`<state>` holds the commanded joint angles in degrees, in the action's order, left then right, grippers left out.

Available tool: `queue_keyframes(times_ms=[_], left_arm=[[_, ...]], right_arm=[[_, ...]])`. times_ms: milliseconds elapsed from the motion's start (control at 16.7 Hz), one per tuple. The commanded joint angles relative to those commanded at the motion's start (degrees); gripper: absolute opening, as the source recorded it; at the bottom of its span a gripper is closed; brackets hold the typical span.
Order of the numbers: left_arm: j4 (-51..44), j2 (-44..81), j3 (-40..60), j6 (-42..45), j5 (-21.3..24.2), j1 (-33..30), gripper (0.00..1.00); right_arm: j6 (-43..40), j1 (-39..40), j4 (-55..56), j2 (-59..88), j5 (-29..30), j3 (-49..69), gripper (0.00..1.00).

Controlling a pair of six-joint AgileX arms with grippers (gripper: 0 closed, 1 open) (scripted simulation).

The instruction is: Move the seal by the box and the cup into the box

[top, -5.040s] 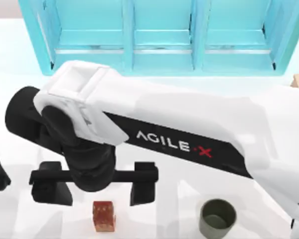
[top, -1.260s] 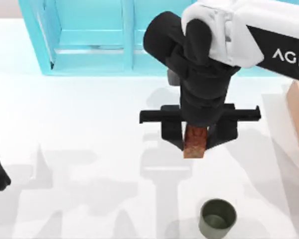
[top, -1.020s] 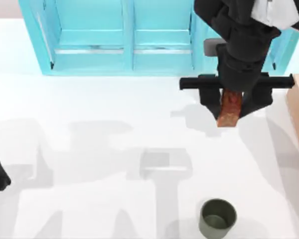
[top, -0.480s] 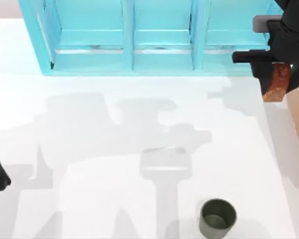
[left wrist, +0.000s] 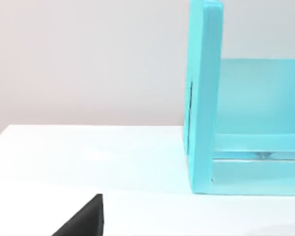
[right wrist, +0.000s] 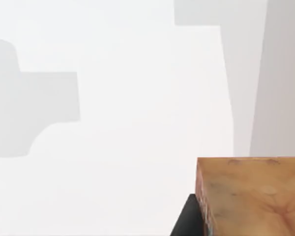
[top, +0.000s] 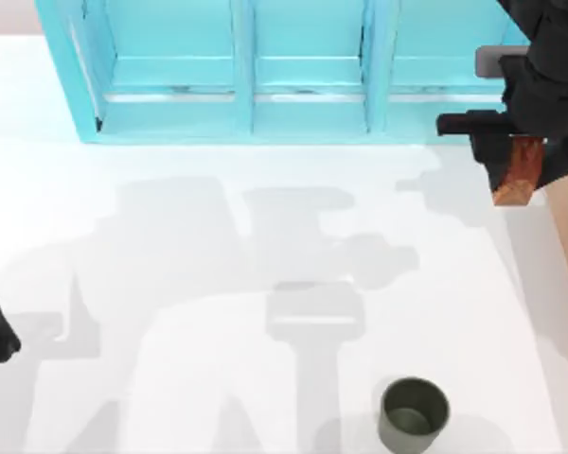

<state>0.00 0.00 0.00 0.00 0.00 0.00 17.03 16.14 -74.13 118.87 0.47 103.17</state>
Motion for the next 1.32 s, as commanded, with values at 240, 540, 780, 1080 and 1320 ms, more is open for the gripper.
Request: queue_keyframes(times_ms=[240, 540, 780, 1080, 1320], left_arm=[[0.0, 0.0, 0.0, 0.0, 0.0, 0.0, 1.0], [0.0, 0.0, 0.0, 0.0, 0.0, 0.0, 1.0], [0.0, 0.0, 0.0, 0.0, 0.0, 0.0, 1.0], [0.0, 0.0, 0.0, 0.0, 0.0, 0.0, 1.0], [0.0, 0.0, 0.0, 0.0, 0.0, 0.0, 1.0]], right_arm=[[0.13, -0.15, 3.8, 0.35, 0.01, -3.51, 0.0], [0.11, -0.1, 8.93, 0.93, -0.02, -8.11, 0.0], [0.09, -0.08, 9.32, 1.04, -0.02, -8.51, 0.0], [0.09, -0.08, 9.32, 1.04, -0.02, -8.51, 0.38], [0.09, -0.08, 9.32, 1.04, -0.02, -8.51, 0.68]])
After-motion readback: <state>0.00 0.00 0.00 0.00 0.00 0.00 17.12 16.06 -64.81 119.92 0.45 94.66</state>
